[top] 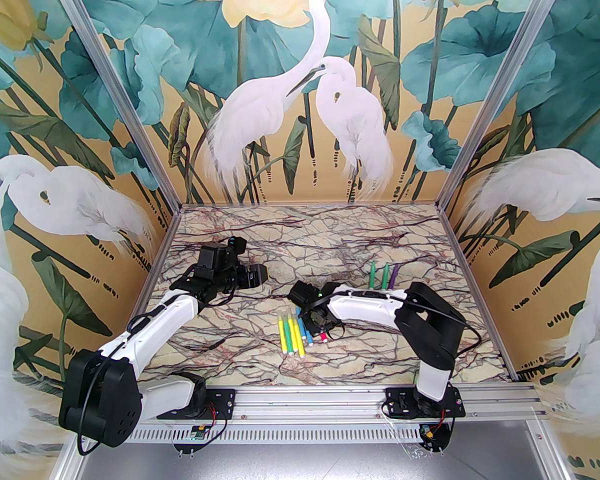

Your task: Open the pen caps

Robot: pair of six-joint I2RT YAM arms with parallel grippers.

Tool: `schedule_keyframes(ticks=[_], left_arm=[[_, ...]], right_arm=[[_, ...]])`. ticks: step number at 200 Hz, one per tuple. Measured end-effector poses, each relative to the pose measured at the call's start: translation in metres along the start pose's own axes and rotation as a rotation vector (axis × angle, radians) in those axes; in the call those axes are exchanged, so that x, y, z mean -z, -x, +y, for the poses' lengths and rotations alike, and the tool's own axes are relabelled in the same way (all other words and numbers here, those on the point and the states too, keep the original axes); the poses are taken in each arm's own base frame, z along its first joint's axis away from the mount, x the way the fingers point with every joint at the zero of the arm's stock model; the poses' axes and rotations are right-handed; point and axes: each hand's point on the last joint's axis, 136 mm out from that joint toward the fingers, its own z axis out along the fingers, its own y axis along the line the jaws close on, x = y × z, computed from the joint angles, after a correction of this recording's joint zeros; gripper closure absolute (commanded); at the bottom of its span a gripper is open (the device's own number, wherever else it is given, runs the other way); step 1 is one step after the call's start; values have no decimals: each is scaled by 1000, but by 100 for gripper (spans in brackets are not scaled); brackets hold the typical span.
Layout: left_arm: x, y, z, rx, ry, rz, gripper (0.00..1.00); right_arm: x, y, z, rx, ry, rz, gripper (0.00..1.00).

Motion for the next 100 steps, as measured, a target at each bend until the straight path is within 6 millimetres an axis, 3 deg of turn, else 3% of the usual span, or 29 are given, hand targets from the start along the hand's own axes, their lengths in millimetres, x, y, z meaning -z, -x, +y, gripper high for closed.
schedule_keyframes(ticks=[41, 100], left_arm=[[0, 1, -15, 1, -83, 7, 31], [-6, 0, -39, 37, -243, 36, 31]], right_arm=[[12, 10, 2, -3, 65, -82, 81], [54, 32, 19, 23, 232, -266, 81]])
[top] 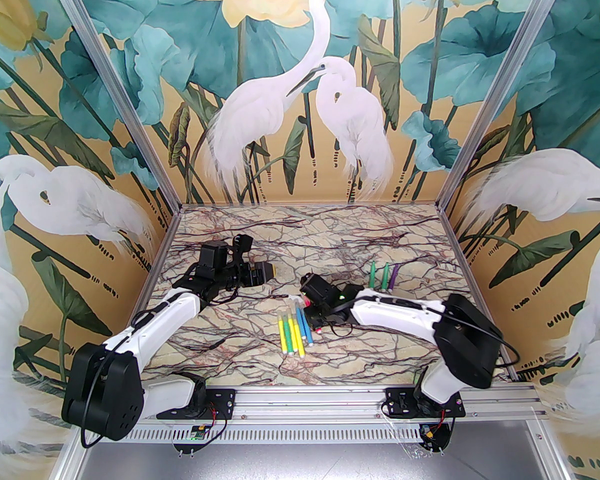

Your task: Open the pen caps

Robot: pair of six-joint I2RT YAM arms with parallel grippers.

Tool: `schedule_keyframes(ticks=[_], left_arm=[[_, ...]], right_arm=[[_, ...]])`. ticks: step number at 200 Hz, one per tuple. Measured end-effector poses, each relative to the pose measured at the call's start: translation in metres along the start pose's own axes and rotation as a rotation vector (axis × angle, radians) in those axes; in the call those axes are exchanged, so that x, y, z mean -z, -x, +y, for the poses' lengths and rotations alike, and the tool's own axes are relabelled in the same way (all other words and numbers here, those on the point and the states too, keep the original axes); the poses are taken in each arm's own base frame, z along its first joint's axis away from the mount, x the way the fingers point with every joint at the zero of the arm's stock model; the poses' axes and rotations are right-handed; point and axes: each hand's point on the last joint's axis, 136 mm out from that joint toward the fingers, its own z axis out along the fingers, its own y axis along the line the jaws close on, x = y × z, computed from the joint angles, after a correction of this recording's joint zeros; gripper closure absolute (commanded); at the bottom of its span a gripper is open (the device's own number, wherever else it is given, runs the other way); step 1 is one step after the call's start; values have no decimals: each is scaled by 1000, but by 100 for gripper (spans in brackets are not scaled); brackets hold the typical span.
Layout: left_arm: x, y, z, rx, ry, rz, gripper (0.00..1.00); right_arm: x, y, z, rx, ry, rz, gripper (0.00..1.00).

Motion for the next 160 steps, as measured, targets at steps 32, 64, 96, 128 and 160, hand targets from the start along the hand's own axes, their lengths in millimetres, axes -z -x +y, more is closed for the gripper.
schedule_keyframes(ticks=[32, 64, 96, 128, 160], left_arm=[[-5, -1, -12, 11, -71, 14, 32], [-11, -6, -21, 18, -113, 42, 34], [-18, -13, -27, 25, -138, 70, 37], [-27, -23, -31, 36, -164, 118, 39], [-30, -27, -43, 35, -224, 146, 39]], right_arm=[[10, 13, 11, 14, 59, -67, 82], [20, 25, 19, 21, 99, -131, 82], [31, 35, 26, 30, 136, -183, 82], [39, 42, 31, 43, 162, -220, 82], [40, 43, 33, 49, 169, -225, 82]])
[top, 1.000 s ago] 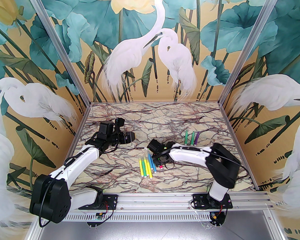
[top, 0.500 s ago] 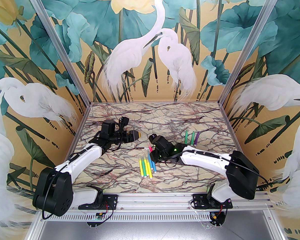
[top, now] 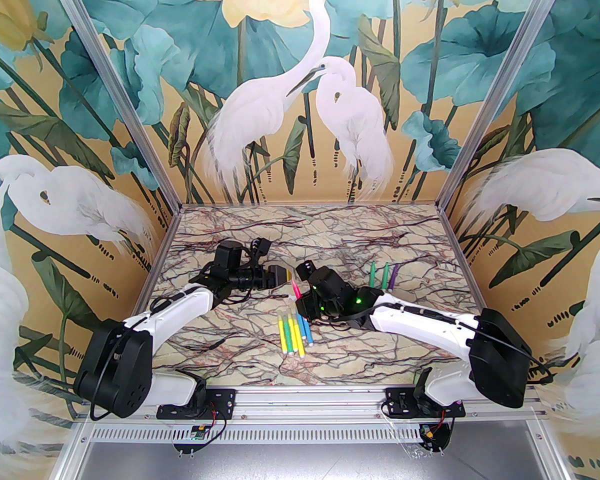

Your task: Open the pen caps

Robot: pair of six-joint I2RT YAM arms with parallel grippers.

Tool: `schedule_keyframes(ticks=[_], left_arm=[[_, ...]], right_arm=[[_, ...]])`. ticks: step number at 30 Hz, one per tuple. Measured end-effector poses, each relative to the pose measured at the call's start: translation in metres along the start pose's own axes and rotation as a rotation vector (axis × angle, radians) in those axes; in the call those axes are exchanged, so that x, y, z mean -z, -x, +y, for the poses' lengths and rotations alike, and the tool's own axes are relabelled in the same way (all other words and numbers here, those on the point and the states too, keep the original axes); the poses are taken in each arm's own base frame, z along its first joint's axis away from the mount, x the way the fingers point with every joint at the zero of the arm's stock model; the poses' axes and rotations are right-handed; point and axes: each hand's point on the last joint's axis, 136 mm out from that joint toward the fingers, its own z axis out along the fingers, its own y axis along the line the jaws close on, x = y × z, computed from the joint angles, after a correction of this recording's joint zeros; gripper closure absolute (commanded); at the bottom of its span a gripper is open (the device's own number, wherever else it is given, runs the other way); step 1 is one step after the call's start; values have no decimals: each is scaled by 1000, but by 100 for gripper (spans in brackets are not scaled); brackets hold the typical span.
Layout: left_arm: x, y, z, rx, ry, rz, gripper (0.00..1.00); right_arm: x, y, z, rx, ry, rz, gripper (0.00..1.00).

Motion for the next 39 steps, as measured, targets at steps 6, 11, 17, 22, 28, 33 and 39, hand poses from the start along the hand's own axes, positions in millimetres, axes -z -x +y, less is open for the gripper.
schedule_keyframes(ticks=[6, 11, 17, 22, 28, 33, 39], left_arm=[[-1, 1, -11, -13, -48, 3, 41], [-2, 4, -14, -14, -61, 5, 45], [-6, 4, -15, -7, -70, 19, 54], [-8, 3, -20, -7, -90, 28, 62], [-10, 4, -22, -9, -102, 32, 69], [-10, 4, -22, -8, -105, 33, 74], [-10, 5, -22, -12, -107, 29, 87]], right_arm=[[0, -1, 3, 4, 14, 5, 82], [0, -1, 4, 12, 22, 5, 82], [0, 0, 4, 25, 24, 3, 82], [0, 2, 6, 32, 30, -3, 82], [1, 4, 7, 36, 31, -7, 82], [2, 7, 8, 40, 34, -16, 83], [3, 10, 9, 43, 34, -23, 82]])
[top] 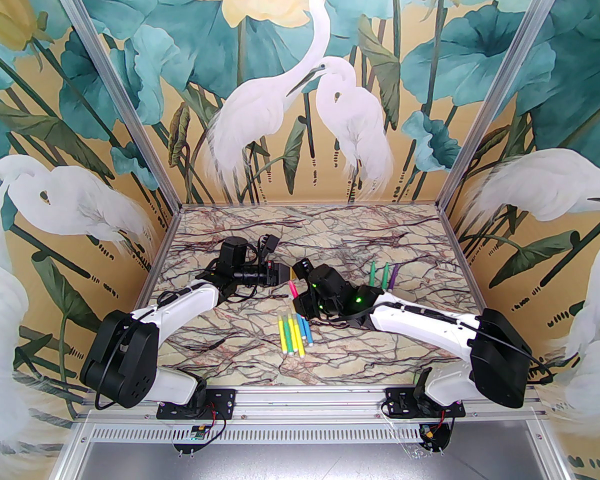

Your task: Open the pen caps

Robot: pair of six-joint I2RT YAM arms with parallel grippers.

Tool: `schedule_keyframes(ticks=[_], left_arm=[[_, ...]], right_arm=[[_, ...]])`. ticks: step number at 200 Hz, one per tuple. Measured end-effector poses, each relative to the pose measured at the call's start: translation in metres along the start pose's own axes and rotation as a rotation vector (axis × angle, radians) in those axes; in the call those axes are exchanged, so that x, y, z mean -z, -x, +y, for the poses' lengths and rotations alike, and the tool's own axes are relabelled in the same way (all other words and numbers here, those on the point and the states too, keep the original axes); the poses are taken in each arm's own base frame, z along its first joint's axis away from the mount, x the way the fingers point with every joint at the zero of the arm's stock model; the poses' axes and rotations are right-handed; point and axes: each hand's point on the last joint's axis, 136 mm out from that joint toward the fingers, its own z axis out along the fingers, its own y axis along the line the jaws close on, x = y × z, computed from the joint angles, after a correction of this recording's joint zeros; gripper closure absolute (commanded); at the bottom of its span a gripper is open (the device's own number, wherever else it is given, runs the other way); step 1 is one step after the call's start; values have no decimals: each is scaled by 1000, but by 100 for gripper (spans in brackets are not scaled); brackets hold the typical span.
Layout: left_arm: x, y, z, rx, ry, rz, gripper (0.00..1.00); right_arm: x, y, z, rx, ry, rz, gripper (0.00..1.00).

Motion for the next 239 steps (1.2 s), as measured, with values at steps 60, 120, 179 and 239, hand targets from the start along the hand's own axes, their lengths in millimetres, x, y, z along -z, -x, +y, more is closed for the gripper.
schedule_keyframes(ticks=[60, 120, 179, 239], left_arm=[[0, -1, -3, 1, -15, 7, 95], [-1, 3, -13, 6, -68, 7, 98], [0, 6, -18, 5, -88, 0, 98], [-1, 8, -19, -5, -91, -8, 100]], right_arm=[[0, 2, 0, 9, -4, -8, 59], [-2, 6, 1, 10, 3, -26, 62], [-5, 5, 0, 6, 1, -20, 75], [-4, 5, -1, -1, -3, -19, 84]])
